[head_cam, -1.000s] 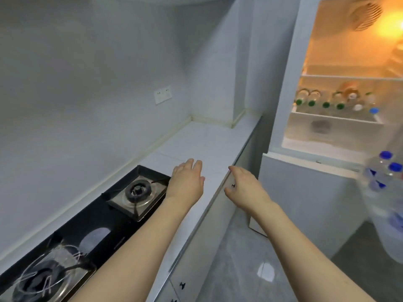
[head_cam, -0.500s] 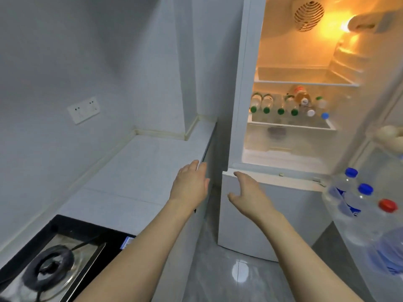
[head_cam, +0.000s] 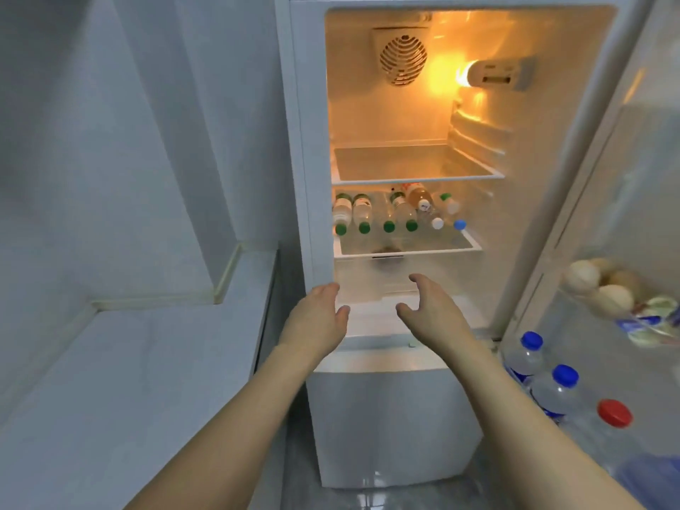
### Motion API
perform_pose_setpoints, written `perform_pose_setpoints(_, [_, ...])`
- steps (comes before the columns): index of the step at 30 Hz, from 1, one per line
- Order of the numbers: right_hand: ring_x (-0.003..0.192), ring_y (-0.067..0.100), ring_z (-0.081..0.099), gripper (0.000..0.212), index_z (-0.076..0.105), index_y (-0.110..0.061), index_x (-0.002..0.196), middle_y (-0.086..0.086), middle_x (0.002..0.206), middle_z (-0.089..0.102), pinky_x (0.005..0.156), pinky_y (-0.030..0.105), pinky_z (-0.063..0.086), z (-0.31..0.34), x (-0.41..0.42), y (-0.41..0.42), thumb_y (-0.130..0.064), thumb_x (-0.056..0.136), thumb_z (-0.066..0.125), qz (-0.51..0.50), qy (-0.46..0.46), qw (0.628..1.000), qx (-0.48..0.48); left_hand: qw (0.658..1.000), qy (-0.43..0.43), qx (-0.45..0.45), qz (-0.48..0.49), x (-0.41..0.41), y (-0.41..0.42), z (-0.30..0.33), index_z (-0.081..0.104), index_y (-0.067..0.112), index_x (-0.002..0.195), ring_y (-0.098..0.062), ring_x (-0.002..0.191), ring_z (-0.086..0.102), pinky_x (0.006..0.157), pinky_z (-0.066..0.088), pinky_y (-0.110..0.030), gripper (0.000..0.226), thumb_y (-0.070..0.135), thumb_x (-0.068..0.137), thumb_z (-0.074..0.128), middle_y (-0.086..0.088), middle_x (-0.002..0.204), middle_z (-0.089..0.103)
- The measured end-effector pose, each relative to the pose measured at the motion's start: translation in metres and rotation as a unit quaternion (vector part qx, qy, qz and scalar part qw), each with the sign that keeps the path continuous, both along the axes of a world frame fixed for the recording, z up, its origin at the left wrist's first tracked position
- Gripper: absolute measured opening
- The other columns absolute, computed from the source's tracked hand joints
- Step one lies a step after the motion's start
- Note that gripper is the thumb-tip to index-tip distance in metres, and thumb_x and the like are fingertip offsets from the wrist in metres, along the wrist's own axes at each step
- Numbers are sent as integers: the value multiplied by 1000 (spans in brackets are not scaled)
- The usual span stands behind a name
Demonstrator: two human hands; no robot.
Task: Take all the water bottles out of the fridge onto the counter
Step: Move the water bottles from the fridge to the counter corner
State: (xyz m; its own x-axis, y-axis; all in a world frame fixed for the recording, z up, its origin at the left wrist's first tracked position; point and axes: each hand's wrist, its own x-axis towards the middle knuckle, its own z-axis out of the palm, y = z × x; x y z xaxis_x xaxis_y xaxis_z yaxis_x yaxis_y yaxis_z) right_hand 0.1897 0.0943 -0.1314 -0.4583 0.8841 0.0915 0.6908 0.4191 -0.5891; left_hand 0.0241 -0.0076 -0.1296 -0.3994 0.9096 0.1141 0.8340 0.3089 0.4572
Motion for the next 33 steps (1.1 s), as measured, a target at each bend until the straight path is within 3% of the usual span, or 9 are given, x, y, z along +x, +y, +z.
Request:
perform_pose_setpoints(6, [133,26,42,59,36,-12,146,8,148,41,104,36,38,10,5,88,-23,91,53,-86,79,992,-35,996,-77,25,-27,10,96,12,41,18,144,-22,127,50,99,42,-31,49,37,99,48,-3,145,49])
perform_pose_setpoints(11, [120,30,51,47,45,-8,136,11,135,53,94,37,43,8,-8,172,-20,91,50,-137,154,975,-83,985,-172,4,-26,9,178,17,50,15,135,-16,100,53,80,40,-24,41,35,98,50,-2,126,57])
perform_pose_setpoints(14, [116,33,51,39,49,-4,130,10,118,55,88,35,40,7,-18,213,-13,92,50,-172,193,960,-109,976,-215,-10,-19,1,217,15,58,18,115,-18,94,53,85,45,-31,25,35,98,51,1,104,57])
perform_pose_setpoints(16, [115,33,52,43,47,-8,134,11,124,57,93,38,42,2,-28,254,-19,92,52,-202,220,947,-118,968,-252,-17,-6,-8,257,10,57,20,95,-22,94,58,90,49,-39,17,37,96,53,0,98,60])
perform_pose_setpoints(18, [116,32,52,48,44,-13,137,10,128,56,97,41,42,-1,-34,279,-24,91,54,-213,242,939,-124,952,-305,-18,9,-12,281,9,58,22,93,-20,92,58,91,51,-41,16,37,94,54,-1,97,62])
perform_pose_setpoints(22, [109,30,52,44,44,-14,136,10,126,55,82,34,40,-9,-48,346,-27,94,49,-239,272,919,-154,928,-370,-21,31,-19,350,5,57,22,87,-22,80,59,80,54,-39,16,36,95,54,-6,90,62])
perform_pose_setpoints(26, [107,33,55,34,52,-9,121,15,121,59,89,42,47,-17,-61,387,-24,91,50,-256,299,909,-136,911,-409,-26,43,-21,400,-2,56,19,90,-23,68,54,60,48,-30,17,36,95,54,-12,91,61])
perform_pose_setpoints(29, [113,39,52,31,59,-2,115,22,119,59,99,50,42,-26,-63,408,-21,92,50,-246,252,930,-108,906,-421,-12,40,-20,430,-10,58,18,89,-22,69,56,64,51,-34,20,37,94,55,-10,87,61])
perform_pose_setpoints(33, [95,34,61,24,63,-16,89,15,99,63,85,48,51,-40,-68,427,-35,85,49,-196,269,936,-116,891,-452,6,39,-12,460,-21,60,16,86,-18,62,57,50,49,-27,26,40,95,56,-4,80,58])
